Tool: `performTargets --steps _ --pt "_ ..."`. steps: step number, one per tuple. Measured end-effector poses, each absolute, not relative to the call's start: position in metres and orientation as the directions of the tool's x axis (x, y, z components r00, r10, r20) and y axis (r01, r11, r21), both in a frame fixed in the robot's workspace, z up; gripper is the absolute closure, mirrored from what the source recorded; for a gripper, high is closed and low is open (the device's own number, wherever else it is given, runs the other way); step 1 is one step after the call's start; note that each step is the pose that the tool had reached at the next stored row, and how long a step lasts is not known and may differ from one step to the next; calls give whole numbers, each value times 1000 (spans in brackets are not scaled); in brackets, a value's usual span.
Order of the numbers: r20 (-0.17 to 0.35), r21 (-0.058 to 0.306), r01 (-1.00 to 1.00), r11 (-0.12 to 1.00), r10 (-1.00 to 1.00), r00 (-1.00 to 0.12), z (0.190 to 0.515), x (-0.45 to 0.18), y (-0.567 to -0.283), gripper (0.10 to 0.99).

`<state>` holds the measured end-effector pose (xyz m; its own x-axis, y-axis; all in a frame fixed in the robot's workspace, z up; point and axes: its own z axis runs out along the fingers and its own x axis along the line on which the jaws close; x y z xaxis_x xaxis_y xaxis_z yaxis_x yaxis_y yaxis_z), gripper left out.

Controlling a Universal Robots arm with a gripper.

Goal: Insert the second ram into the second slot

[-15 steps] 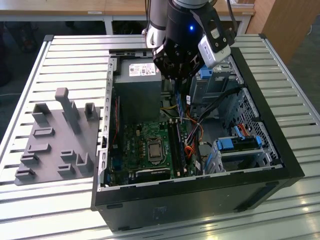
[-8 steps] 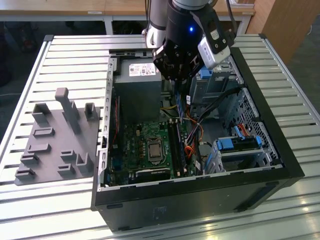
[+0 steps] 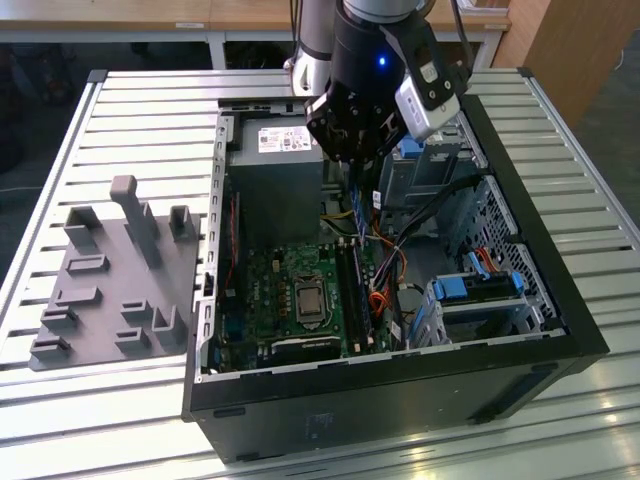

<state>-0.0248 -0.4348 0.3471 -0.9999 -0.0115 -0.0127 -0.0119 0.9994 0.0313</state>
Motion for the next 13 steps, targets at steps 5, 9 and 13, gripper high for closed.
performTargets --steps 5,9,13 --pt "-13 31 -12 999 -11 -1000 346 -25 -435 949" --pt "-13 31 -12 999 -11 -1000 345 -25 -435 949" --pt "-13 31 -12 999 -11 -1000 344 -25 -435 949"
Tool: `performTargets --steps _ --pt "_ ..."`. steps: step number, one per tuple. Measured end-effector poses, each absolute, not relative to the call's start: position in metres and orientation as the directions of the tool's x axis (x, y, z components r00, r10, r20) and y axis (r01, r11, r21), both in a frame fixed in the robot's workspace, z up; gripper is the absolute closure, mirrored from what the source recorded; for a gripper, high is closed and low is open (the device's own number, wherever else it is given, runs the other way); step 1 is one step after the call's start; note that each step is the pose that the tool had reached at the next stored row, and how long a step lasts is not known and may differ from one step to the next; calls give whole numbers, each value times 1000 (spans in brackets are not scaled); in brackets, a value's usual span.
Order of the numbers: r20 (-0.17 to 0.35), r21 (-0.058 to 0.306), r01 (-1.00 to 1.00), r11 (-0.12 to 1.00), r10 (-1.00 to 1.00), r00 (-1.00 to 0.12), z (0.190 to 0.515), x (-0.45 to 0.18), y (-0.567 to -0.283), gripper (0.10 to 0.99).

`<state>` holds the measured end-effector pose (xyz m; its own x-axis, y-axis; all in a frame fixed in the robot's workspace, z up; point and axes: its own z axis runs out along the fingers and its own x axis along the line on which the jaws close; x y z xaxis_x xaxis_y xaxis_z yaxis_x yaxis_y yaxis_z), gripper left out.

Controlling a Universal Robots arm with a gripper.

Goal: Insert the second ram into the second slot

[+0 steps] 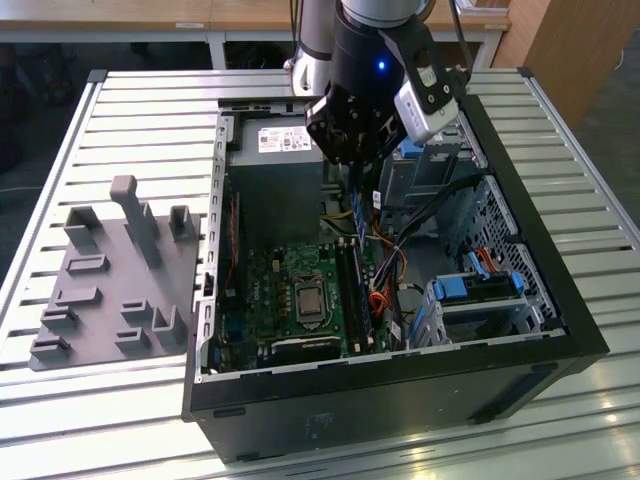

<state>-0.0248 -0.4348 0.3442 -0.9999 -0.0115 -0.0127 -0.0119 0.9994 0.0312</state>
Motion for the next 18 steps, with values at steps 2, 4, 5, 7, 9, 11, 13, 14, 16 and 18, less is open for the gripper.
performTargets --steps 2,4,5,7,9,11,13,14,16,18 --pt "-13 31 -12 999 -11 -1000 344 -25 -435 949" --pt "-13 31 -12 999 -11 -1000 343 -25 -435 949" --pt "-13 31 -12 999 -11 -1000 343 -25 -435 949" --pt "-13 31 -12 999 -11 -1000 343 -25 -435 949" --pt "-13 31 -12 999 -11 -1000 342 -25 -435 949" --pt "-13 31 -12 999 -11 -1000 341 -25 -435 949" --pt "-13 31 -12 999 -11 -1000 340 -25 -435 949" --pt "-13 31 -12 999 -11 -1000 339 -25 -435 949" --pt "-13 31 -12 999 -11 -1000 338 -25 -436 949" --pt "-13 31 -12 999 -12 -1000 337 -25 -437 949"
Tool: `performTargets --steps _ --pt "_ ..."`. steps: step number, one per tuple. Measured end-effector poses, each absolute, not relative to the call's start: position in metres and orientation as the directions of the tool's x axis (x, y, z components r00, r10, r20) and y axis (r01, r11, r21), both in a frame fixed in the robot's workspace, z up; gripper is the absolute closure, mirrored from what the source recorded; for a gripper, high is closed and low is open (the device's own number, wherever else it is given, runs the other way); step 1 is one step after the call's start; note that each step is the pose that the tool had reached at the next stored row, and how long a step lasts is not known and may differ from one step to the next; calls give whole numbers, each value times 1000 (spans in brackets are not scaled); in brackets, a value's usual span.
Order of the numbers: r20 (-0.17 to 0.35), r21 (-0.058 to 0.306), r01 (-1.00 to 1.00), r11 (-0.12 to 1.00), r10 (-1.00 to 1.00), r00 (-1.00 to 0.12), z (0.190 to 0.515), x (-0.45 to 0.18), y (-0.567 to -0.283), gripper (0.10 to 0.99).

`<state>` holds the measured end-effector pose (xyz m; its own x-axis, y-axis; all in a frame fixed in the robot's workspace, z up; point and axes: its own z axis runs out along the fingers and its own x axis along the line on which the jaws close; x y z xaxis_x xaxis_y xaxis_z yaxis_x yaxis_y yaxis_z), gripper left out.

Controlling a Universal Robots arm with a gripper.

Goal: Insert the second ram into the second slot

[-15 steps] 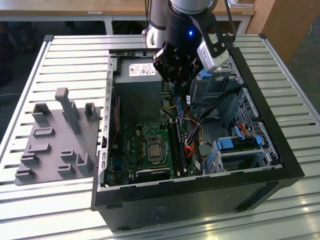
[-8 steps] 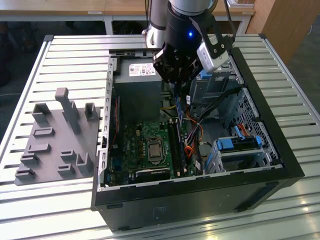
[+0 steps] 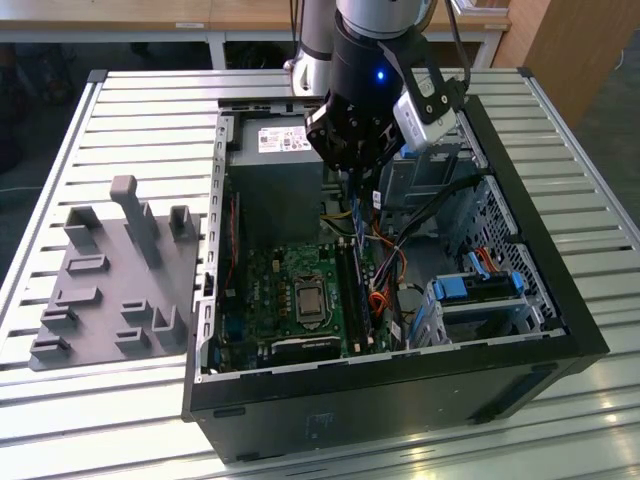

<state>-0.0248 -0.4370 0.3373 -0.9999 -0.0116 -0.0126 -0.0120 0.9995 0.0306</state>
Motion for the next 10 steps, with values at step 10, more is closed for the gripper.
performTargets --steps 10 --pt "-13 31 -12 999 -11 -1000 333 -25 -439 949"
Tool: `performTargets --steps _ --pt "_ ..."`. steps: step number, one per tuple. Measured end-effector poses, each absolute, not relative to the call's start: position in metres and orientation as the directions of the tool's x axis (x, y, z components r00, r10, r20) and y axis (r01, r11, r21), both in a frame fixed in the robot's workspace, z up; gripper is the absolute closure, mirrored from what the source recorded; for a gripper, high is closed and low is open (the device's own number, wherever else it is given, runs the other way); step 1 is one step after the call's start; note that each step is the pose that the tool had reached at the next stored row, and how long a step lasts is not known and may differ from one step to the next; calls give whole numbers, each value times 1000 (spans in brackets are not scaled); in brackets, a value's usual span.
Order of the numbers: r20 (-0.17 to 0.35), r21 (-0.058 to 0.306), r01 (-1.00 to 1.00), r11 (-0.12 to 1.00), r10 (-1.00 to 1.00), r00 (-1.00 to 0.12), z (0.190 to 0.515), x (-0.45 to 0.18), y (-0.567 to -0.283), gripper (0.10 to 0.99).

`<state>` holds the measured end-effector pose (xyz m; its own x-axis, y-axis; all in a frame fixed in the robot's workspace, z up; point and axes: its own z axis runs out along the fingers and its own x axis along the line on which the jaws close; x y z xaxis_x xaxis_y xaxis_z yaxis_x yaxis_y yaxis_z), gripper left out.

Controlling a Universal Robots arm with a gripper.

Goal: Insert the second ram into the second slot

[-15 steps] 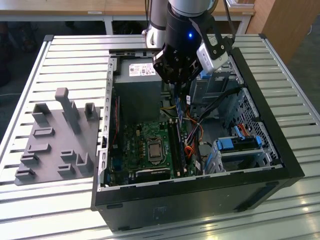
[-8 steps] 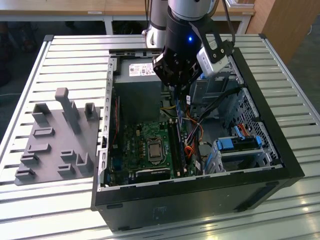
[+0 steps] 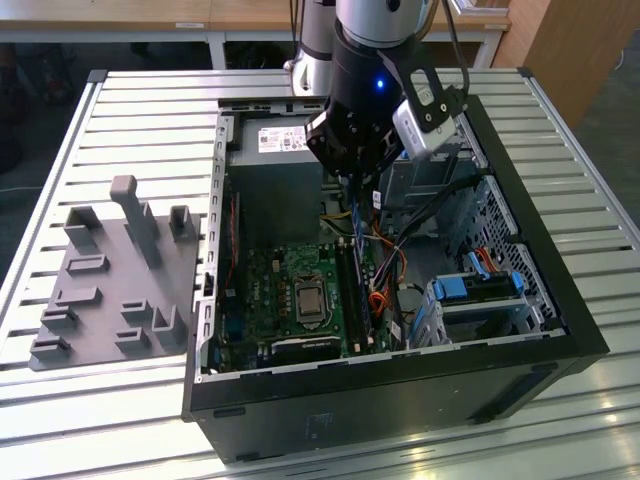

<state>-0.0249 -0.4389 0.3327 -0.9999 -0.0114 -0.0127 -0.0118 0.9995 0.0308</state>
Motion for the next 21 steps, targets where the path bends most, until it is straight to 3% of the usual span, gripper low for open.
performTargets --steps 21 --pt "-12 31 -12 999 -11 -1000 324 -25 -441 949"
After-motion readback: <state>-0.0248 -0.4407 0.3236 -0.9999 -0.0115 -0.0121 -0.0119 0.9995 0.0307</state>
